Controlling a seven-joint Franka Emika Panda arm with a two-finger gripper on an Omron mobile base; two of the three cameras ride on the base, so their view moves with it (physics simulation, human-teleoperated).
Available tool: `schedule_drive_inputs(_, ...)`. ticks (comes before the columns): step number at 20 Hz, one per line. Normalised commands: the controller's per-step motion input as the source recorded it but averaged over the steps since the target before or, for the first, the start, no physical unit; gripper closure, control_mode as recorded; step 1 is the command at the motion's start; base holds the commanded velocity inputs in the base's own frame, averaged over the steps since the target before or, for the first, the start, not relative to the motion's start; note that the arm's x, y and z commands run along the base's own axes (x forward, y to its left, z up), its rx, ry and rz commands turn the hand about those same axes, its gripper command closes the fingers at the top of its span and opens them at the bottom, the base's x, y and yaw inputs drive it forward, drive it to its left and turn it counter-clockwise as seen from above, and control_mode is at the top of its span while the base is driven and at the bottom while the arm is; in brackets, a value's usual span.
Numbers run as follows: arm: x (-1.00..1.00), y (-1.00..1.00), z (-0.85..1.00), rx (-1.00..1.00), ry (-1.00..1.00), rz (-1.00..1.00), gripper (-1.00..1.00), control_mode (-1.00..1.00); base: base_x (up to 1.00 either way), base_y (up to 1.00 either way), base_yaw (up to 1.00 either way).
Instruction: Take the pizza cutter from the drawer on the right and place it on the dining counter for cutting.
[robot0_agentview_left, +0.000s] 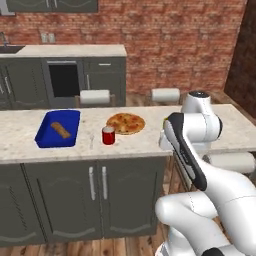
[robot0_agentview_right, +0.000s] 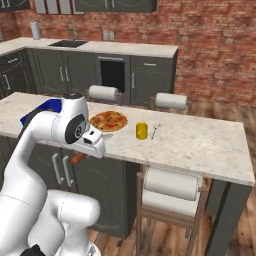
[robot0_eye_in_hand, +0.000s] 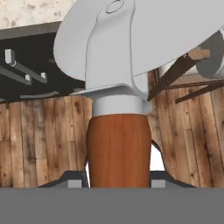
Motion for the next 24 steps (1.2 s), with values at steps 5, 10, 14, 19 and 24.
schedule_drive_inputs(5, 0.00, 0.00, 0.00, 0.00, 0.00, 0.00, 1.00, 1.00, 0.73, 0.20, 0.01)
schedule_drive_inputs(10, 0.00, 0.00, 0.00, 0.00, 0.00, 0.00, 1.00, 1.00, 0.66, 0.19, -0.04)
schedule_drive_inputs(14, 0.00, 0.00, 0.00, 0.00, 0.00, 0.00, 1.00, 1.00, 0.27, 0.46, -0.12)
schedule_drive_inputs(19, 0.00, 0.00, 0.00, 0.00, 0.00, 0.00, 1.00, 1.00, 0.04, 0.75, -0.16)
schedule_drive_inputs(24, 0.00, 0.00, 0.00, 0.00, 0.00, 0.00, 1.00, 1.00, 0.13, 0.36, -0.14)
